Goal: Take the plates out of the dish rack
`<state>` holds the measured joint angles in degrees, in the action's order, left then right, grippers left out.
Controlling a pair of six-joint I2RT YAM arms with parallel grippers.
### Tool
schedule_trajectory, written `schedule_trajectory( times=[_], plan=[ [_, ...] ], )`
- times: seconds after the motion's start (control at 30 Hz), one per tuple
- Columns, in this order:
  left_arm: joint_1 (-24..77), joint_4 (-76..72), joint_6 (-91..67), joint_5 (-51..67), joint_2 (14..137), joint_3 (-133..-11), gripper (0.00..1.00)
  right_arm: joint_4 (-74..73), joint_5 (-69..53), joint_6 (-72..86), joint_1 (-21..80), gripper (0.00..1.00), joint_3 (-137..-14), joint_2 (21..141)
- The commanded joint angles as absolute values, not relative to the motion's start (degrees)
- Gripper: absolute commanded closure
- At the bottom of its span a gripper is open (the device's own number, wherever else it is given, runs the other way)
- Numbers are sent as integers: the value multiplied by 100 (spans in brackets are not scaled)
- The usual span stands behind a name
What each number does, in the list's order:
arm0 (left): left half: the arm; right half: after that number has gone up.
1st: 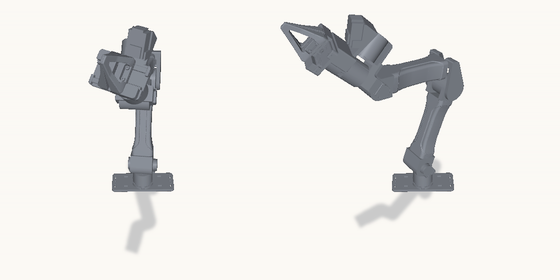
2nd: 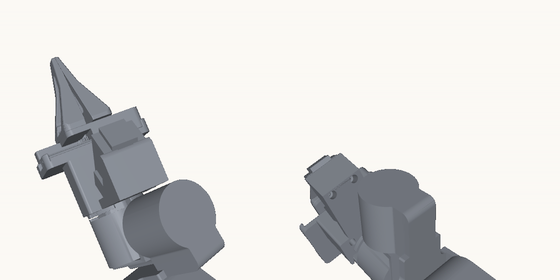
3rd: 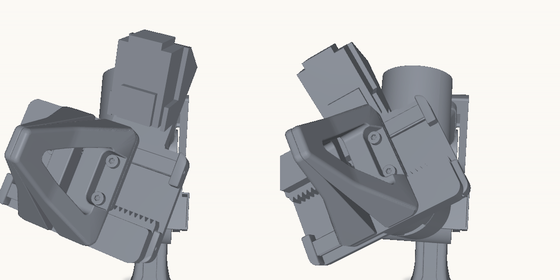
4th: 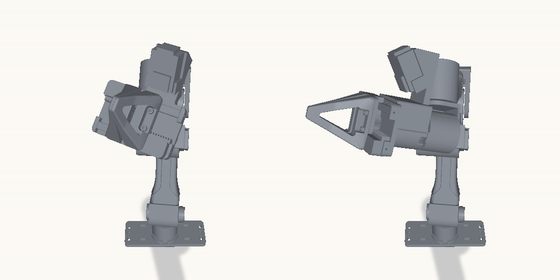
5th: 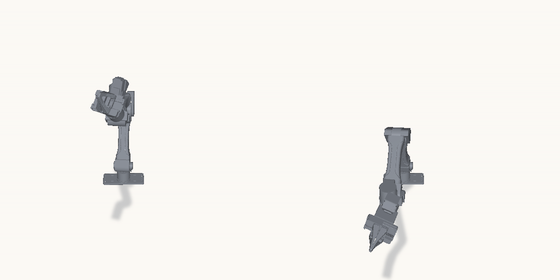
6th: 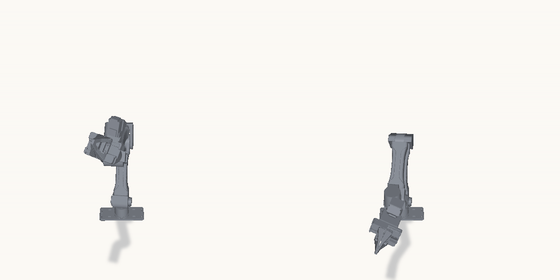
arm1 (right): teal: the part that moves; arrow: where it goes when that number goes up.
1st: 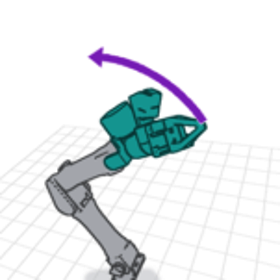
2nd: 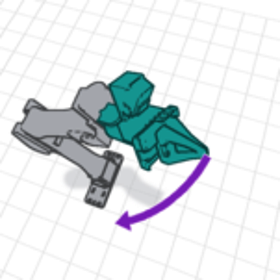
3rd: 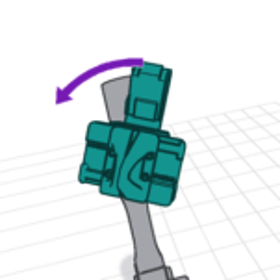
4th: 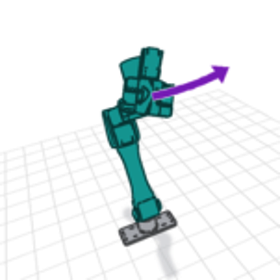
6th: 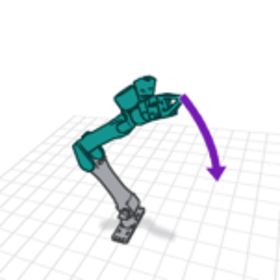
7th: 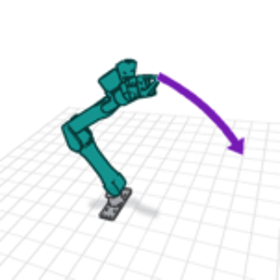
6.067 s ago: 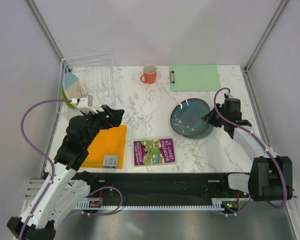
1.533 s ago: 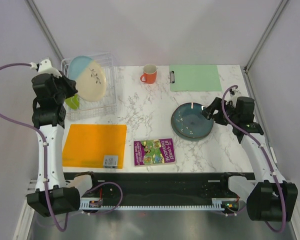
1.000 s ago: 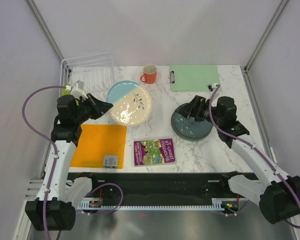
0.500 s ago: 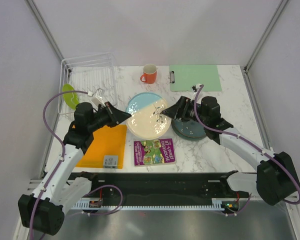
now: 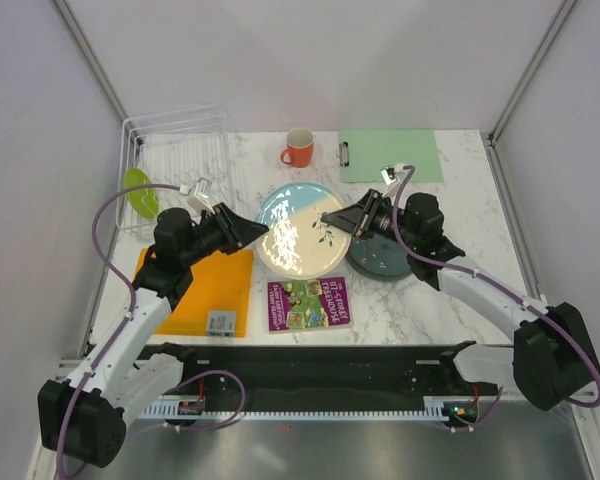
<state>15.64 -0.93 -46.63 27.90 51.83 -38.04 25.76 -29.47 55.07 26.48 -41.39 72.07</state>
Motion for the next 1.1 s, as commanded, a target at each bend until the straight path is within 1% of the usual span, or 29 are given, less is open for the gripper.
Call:
schedule_trajectory(
  times=[0.0, 0.03, 0.1, 0.13, 0.23, 0.27, 0.37, 0.47, 0.8, 1.0, 1.07],
  plan=[
    [1705, 311, -3772, 2279, 5062, -4227, 57, 867, -1646, 4125, 2699, 100, -4517, 6463],
    [1705, 586, -3597, 1815, 5045, -4245, 50, 670, -1322, 4044, 2637, 100, -4605, 6338],
    [1705, 1226, -3148, 1242, 5001, -4280, 46, 240, -1161, 3920, 2322, 100, -4658, 6075],
    [1696, 1378, -3059, 761, 4949, -4280, 44, 142, -1082, 3833, 2199, 100, -4667, 6012],
    [1696, 1625, -2813, 309, 4659, -4193, 42, -139, -1160, 3701, 1592, 100, -4632, 5933],
    [1696, 1652, -2760, 264, 4475, -4123, 40, -193, -1265, 3665, 1304, 100, -4623, 5976],
    [1705, 1661, -2733, 185, 4228, -4043, 37, -211, -1379, 3569, 872, 100, -4588, 6073],
    [1696, 1740, -2707, 132, 4043, -3999, 37, -193, -1441, 3498, 616, 100, -4588, 6284],
    [1696, 1907, -2680, 70, 3981, -3982, 36, 281, -1836, 3568, 132, 100, -4228, 6995],
    [1696, 1907, -2707, 158, 4034, -3955, 36, 554, -2372, 3577, 18, 100, -3964, 7523],
    [1696, 1907, -2707, 150, 4034, -3920, 36, 554, -2504, 3595, -167, 97, -3929, 7733]
  ],
)
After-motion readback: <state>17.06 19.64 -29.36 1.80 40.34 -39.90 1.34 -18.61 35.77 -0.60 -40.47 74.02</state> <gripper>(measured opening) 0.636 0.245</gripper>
